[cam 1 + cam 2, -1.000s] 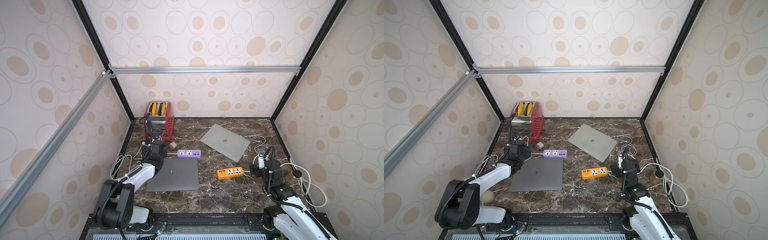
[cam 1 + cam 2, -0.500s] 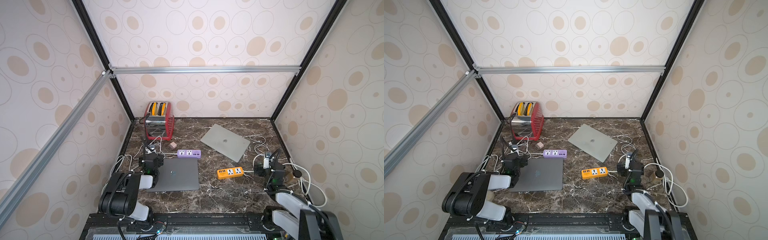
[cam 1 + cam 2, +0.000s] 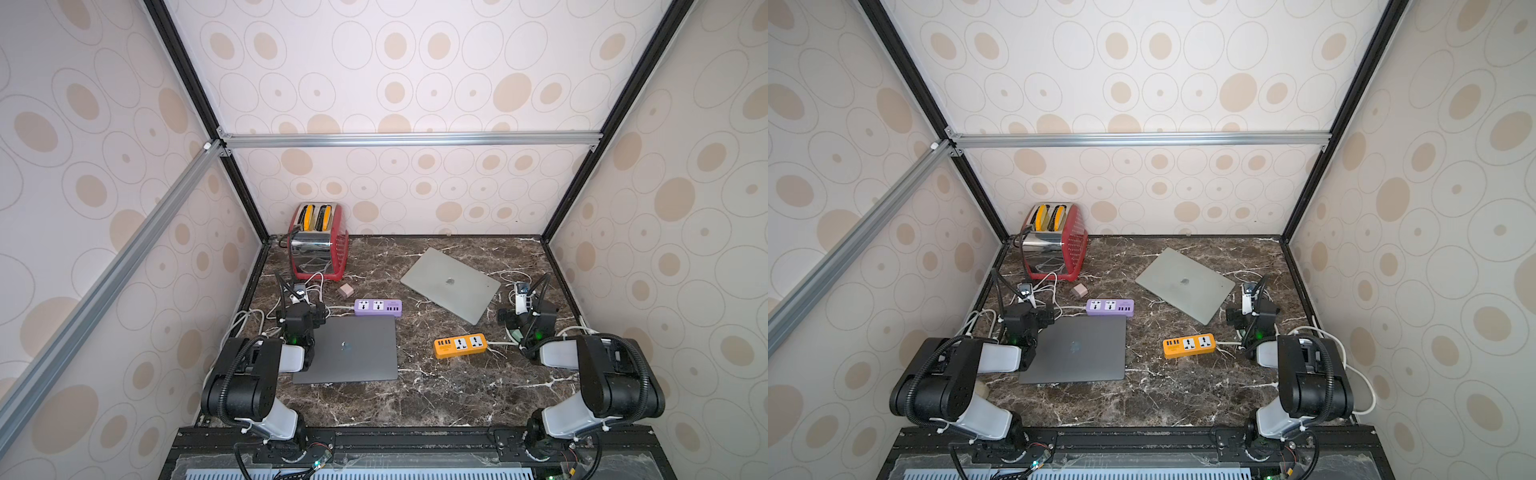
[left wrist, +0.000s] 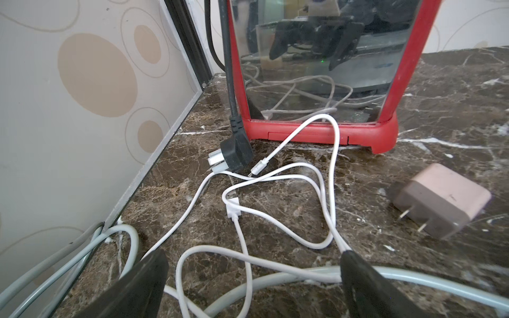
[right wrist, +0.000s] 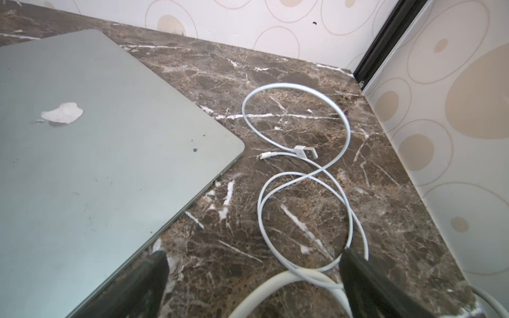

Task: Unplug the laptop charger
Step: Reset both arms

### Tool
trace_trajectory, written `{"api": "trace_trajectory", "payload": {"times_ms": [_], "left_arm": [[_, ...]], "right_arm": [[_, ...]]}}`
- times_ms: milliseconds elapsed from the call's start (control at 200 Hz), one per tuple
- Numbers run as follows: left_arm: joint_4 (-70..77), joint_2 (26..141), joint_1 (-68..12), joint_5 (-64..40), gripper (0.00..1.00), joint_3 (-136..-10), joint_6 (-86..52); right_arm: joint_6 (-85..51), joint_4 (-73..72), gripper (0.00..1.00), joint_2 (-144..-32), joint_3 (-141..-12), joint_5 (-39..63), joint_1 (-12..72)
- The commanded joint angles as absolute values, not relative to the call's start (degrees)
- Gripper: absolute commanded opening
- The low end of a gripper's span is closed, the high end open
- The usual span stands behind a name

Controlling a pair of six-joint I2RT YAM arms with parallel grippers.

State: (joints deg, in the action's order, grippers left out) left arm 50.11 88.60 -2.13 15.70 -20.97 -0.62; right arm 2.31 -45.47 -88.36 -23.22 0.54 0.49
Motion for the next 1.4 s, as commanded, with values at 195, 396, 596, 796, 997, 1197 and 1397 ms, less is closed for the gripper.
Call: {"api": "trace_trajectory", "payload": {"times_ms": [195,396,596,796,997,1197,1397], "left_arm": [[51.31,88.24,-1.57,15.2,0.99,-22.68,-0.97],[51.13,88.38,-1.58,21.48,0.99,-22.86,-3.64],[52.71,88.18,-1.34,19.69,0.99,-21.88,-2.68],[52.63,88.52,-1.28,21.69,0.99,-22.19,-3.93],[50.83,88.41,-1.31,16.69,0.99,-22.98,-1.89],[50.67,88.32,-1.32,16.79,0.99,-23.08,-1.97],[49.97,88.55,-1.31,16.61,0.99,-23.51,-1.93]], "right_arm": [[2.04,-46.13,1.0,-88.2,-23.8,-0.04,0.24],[-0.05,-48.99,1.0,-87.34,-21.61,-4.44,0.17],[-1.52,-60.48,1.0,-86.58,-15.0,-8.68,0.08],[2.72,-55.05,1.0,-86.86,-18.34,-1.39,1.33],[3.54,-42.35,1.0,-87.83,-25.24,0.47,1.31],[3.3,-45.52,1.0,-88.35,-24.17,0.99,0.73],[3.34,-44.38,1.0,-87.98,-24.43,1.03,0.78]]}}
